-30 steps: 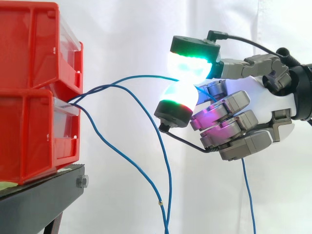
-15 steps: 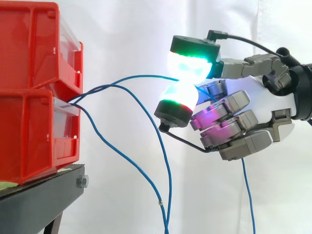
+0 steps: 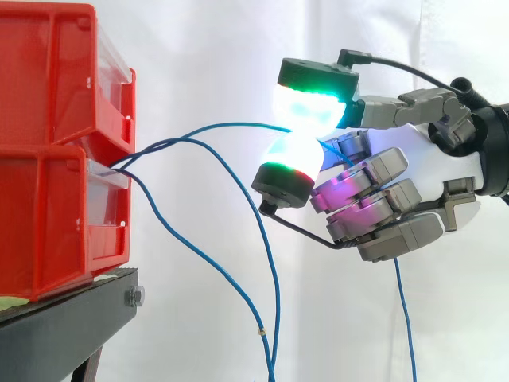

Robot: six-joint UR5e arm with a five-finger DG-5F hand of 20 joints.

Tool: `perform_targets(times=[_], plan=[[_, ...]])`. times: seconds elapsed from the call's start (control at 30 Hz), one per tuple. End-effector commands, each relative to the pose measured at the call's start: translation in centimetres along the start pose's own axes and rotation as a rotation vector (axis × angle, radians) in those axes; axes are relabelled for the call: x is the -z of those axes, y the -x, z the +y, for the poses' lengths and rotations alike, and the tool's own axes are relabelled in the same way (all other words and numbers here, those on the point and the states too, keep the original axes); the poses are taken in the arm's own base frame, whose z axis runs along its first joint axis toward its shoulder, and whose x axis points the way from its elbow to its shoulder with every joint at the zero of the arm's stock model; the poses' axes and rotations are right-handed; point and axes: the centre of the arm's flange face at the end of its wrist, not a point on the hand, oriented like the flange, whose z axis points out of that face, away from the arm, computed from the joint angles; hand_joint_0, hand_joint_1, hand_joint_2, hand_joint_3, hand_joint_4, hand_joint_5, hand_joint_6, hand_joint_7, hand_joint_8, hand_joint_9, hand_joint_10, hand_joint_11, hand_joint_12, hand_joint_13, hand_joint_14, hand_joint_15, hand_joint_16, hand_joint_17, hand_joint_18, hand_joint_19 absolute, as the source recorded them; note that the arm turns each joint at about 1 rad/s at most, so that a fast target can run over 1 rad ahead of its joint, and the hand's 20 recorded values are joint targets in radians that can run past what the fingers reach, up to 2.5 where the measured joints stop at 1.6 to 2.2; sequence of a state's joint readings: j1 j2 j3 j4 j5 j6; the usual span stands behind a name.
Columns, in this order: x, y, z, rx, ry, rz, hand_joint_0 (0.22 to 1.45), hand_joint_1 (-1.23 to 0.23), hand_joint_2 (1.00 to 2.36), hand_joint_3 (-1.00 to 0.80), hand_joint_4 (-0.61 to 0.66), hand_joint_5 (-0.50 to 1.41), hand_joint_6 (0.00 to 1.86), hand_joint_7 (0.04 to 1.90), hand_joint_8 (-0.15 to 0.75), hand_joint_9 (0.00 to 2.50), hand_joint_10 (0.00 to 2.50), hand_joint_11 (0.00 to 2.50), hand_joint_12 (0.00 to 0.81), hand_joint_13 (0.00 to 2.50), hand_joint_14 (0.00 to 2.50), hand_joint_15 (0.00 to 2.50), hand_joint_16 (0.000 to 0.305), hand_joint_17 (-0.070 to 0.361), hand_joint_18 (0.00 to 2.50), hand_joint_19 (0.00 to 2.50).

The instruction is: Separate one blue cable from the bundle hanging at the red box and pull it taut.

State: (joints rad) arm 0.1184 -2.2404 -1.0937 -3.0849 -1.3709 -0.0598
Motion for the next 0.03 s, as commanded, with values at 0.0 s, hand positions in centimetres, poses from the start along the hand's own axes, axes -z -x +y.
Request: perform_targets(times=[0.0], plan=[[-0.02, 0.01, -0.05, 0.000, -0.001, 0.000, 0.70, -0.71, 1.02, -0.19, 0.08, -0.17, 0.97, 1.02, 0.348, 0.64, 2.50, 1.13, 0.377, 0.73, 2.50, 1.34, 0.036, 0.081, 1.37, 2.10]])
